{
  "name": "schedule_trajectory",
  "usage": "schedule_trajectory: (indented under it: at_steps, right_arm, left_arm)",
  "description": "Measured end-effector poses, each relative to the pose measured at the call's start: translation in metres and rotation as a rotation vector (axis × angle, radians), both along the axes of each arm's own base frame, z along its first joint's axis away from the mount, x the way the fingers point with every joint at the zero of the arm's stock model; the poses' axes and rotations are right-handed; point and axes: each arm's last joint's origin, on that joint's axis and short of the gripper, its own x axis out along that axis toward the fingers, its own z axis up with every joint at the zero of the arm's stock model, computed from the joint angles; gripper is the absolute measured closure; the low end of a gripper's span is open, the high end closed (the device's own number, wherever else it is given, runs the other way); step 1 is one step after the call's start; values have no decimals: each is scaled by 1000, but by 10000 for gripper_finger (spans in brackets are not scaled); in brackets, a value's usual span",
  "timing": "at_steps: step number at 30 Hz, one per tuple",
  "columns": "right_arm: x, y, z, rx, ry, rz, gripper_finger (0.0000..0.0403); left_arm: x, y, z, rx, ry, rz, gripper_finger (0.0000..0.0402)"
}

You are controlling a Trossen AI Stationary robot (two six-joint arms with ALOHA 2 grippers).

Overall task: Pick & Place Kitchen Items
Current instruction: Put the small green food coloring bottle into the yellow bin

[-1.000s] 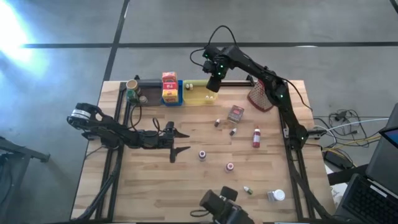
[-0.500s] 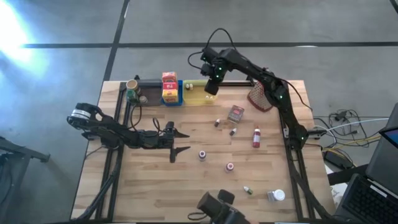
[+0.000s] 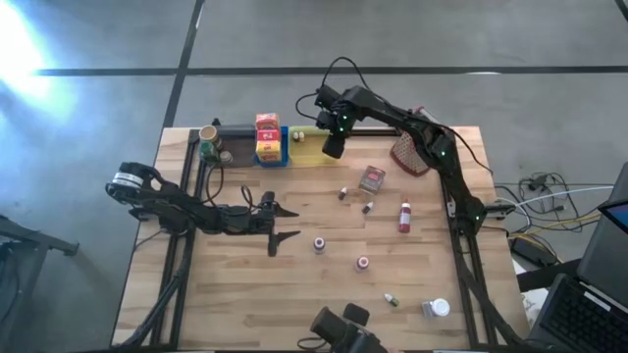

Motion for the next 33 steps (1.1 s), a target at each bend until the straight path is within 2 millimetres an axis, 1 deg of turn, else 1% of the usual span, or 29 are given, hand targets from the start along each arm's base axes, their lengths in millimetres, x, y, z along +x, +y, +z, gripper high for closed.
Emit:
schedule_trajectory:
  at_steps: [7,13,15,20,23,30,33]
  right_arm:
    - [0,0,-12,4,5,0,328]
    - [0,0,-23,6,7,0,309]
    - [0,0,-26,7,9,0,309]
    - [0,0,-30,7,10,3,323]
    - [0,0,-30,3,5,8,325]
    - [2,-2,-29,-11,-16,6,290]
    - [2,-2,-29,-10,-17,3,282]
  left_arm:
    - [0,0,0,0,1,0,151]
    - [0,0,0,0,1,0,151]
    - [0,0,0,0,1,0,151]
    - [0,0,0,0,1,0,151]
    - [0,0,0,0,1,0,151]
    - [0,0,0,0,1,0,151]
    - [0,0,0,0,1,0,151]
